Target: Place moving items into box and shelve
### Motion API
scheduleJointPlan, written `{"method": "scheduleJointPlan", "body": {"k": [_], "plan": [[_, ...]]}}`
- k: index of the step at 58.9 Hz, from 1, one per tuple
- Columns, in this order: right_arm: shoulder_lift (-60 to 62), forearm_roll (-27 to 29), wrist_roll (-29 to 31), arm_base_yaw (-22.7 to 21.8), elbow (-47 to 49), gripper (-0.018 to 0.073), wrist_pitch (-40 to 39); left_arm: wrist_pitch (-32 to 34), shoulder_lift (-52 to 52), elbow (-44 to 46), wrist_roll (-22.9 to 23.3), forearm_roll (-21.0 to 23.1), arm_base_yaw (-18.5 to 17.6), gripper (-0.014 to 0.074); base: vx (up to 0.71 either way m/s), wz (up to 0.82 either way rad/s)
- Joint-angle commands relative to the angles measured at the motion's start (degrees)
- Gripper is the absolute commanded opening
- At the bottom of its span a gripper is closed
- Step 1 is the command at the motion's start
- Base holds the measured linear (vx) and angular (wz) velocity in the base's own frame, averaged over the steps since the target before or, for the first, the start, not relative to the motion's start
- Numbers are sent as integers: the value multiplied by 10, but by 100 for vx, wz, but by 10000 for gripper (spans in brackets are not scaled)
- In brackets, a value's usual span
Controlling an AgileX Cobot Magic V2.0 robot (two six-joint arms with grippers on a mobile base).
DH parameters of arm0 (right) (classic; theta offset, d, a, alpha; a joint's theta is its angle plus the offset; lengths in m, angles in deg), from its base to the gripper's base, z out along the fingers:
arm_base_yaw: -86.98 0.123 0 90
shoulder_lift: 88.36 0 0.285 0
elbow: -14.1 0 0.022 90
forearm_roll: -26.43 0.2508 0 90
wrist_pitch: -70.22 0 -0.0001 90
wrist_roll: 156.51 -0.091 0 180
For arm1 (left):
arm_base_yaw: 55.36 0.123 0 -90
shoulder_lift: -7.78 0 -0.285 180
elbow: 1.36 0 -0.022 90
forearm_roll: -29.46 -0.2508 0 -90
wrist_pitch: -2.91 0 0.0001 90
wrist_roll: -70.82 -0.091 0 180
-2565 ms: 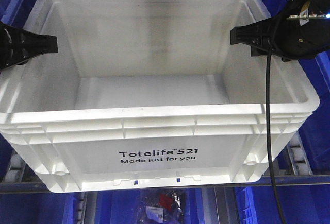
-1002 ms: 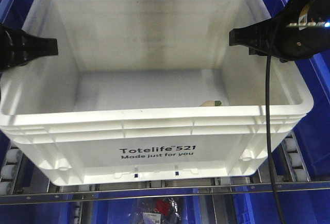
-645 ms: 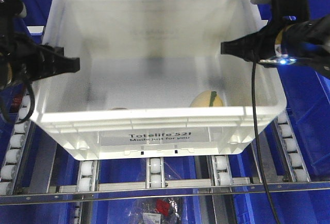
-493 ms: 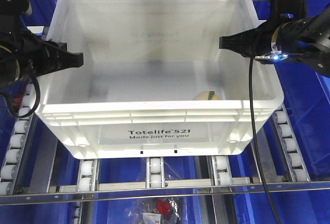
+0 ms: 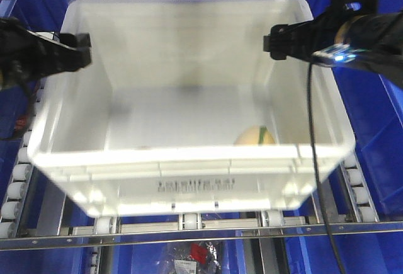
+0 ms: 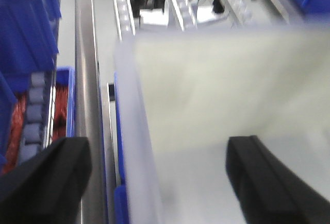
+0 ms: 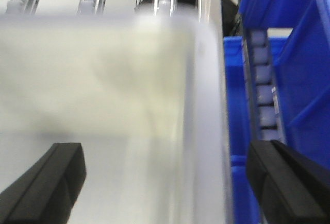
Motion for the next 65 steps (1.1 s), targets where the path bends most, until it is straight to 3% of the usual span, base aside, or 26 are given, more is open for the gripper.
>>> {"method": "scheduleJointPlan", "body": {"k": [1,5,12,16,25,33,41,50,57,65], "plan": [[49,-7,44,18,8,714,-1,-31,-48,19,-49,8,-17,684,0,0],[80,1,69,36,-11,699,11,-88,-77,19,-121,48,-31,673,0,0],[140,8,84,67,-39,659,55,-213,-123,19,-267,171,-41,647,0,0],[174,9,86,87,-54,635,83,-260,-150,19,-324,236,-41,629,0,0],[254,47,114,128,-100,589,135,-290,-232,17,-421,367,-41,587,0,0],[334,110,158,155,-139,564,158,-302,-305,10,-488,451,-41,561,0,0],[404,135,180,161,-162,538,187,-313,-374,-15,-529,491,-41,559,0,0],[463,157,234,161,-177,462,229,-319,-424,-37,-537,489,-41,522,0,0],[485,181,282,161,-177,328,252,-319,-438,-49,-545,489,-41,402,0,0],[492,188,294,161,-177,140,261,-318,-439,-51,-545,489,-41,218,0,0]]}}
